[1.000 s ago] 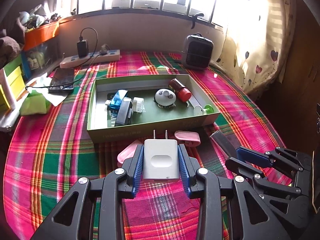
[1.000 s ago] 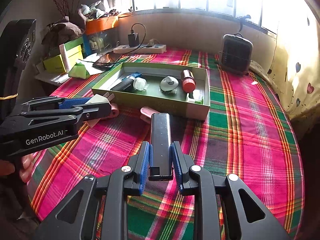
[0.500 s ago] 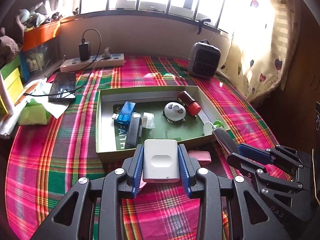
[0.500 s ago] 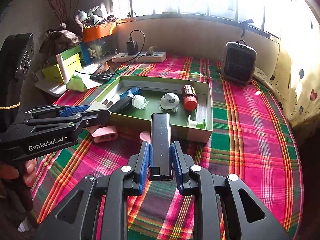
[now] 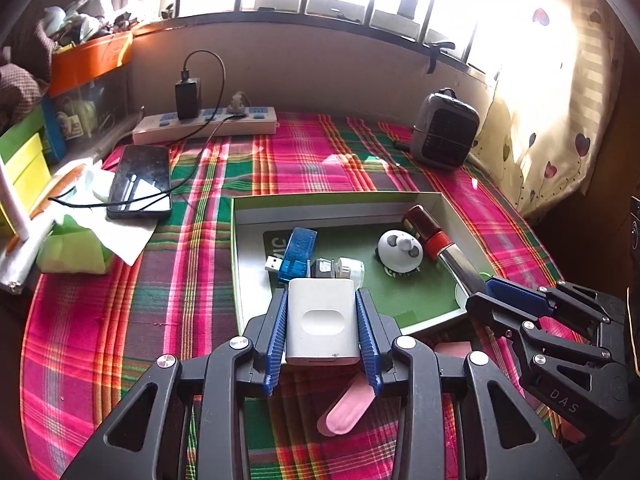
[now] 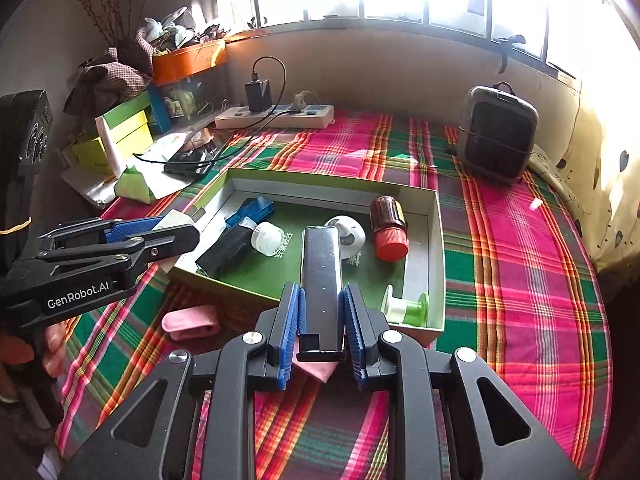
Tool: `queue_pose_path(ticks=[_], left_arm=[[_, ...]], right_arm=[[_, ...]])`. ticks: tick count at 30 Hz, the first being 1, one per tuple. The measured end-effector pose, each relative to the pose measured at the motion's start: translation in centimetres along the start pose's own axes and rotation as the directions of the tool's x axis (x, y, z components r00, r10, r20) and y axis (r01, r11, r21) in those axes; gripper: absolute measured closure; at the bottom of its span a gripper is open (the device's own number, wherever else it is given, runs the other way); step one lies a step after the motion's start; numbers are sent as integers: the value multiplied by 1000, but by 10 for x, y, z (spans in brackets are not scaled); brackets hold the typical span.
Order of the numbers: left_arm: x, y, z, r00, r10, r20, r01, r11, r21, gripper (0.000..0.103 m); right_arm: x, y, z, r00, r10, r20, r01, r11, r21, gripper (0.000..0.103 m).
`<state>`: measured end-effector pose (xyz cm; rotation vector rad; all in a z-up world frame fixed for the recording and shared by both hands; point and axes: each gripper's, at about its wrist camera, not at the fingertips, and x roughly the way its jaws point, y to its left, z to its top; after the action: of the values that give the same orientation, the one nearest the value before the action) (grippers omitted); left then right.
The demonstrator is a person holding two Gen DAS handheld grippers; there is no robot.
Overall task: Organize rigid objects
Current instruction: 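Lower the white charger with the left tool while the right tool lowers the grey stick into the box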
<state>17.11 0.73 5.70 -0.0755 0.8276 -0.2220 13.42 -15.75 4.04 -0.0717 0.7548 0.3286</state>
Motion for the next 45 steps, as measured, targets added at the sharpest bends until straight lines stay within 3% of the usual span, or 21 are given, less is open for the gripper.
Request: queue_pose_path(ticks=[24,45], left_arm=[[51,18,33,999,17,-44,-17,1000,-14,71],[75,21,33,996,25,-83,-27,1000,-14,71]], right_arm=[[69,-1,25,990,72,-121,-72,997,7,79],[90,4,23,992,18,-128,-24,999,-44,79]])
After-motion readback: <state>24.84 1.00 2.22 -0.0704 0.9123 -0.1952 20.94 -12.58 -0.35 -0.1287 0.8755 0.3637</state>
